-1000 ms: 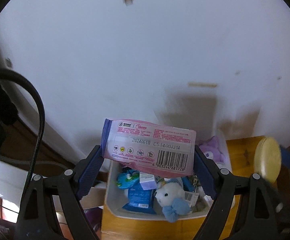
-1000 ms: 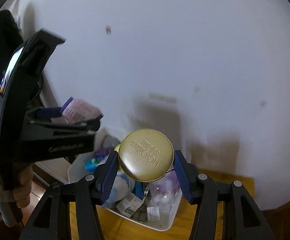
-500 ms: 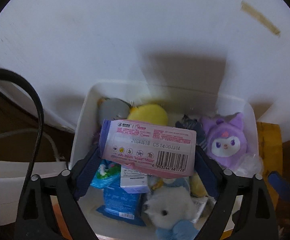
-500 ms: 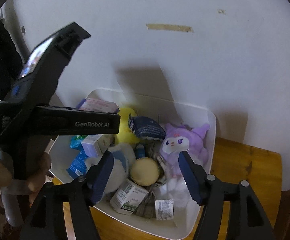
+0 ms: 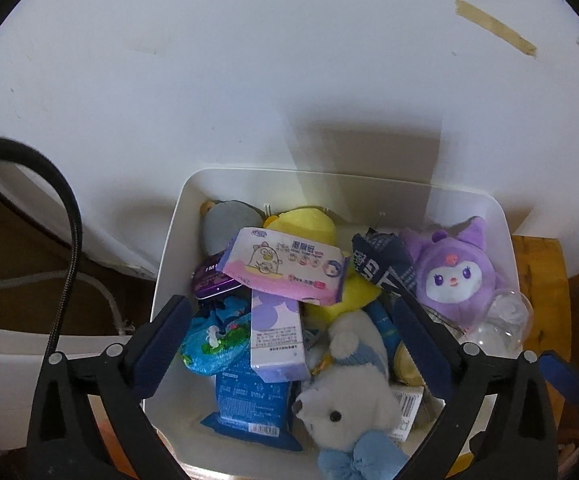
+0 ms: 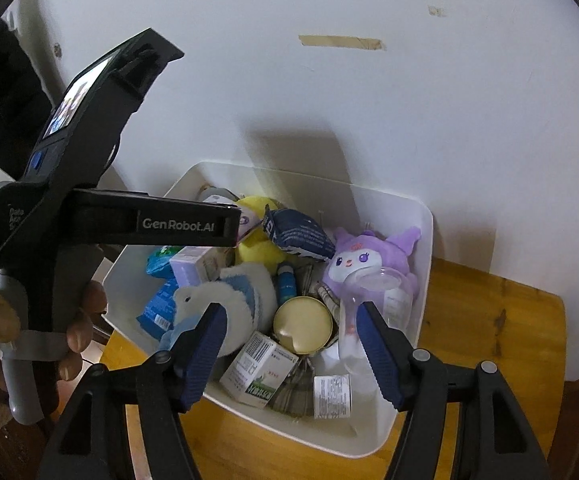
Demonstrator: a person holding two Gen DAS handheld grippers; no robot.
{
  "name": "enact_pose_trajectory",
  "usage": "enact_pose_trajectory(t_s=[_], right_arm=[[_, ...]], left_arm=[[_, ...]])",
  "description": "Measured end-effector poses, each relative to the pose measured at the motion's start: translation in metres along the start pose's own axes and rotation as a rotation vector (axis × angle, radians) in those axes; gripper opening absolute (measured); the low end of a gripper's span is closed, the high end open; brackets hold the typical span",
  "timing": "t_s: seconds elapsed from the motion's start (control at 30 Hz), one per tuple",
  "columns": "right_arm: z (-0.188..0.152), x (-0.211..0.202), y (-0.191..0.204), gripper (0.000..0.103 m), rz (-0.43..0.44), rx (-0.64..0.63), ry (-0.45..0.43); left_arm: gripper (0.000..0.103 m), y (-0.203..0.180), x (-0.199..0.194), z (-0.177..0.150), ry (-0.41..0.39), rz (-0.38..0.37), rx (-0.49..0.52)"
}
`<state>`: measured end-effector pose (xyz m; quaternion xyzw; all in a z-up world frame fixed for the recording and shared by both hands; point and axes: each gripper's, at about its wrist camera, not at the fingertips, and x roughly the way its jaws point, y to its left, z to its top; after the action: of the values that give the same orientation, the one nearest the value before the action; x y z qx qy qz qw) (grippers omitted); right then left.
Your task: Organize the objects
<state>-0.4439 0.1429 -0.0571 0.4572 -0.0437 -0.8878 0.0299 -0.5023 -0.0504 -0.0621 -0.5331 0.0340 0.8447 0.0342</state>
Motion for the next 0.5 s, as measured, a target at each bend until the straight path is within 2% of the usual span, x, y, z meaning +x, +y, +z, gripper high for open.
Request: enact_pose_trajectory(t_s=[0.23, 0.27, 0.3, 0.5], right_arm=[[-0.007, -0.029, 0.004, 0.068, -0.007, 0.005, -0.019], [-0.009, -0.035, 0.004, 0.068, -0.01, 0.01, -0.022], [-0.009, -0.04, 0.004, 0.068, -0.011, 0.011, -0.025], [-0.017, -0.081, 0.006, 0.068, -0.035, 0.02, -0.057]], left_arm=[[0.101, -0.004, -0.025, -0.01, -0.02, 0.005, 0.024], [0.101, -0.005, -0.031, -0.012, -0.025, 0.001, 0.028], [0.101, -0.005, -0.035, -0.014, -0.032, -0.033, 0.082], [0.101, -0.015, -0.079, -0.03, -0.07, -0.049, 0.113]])
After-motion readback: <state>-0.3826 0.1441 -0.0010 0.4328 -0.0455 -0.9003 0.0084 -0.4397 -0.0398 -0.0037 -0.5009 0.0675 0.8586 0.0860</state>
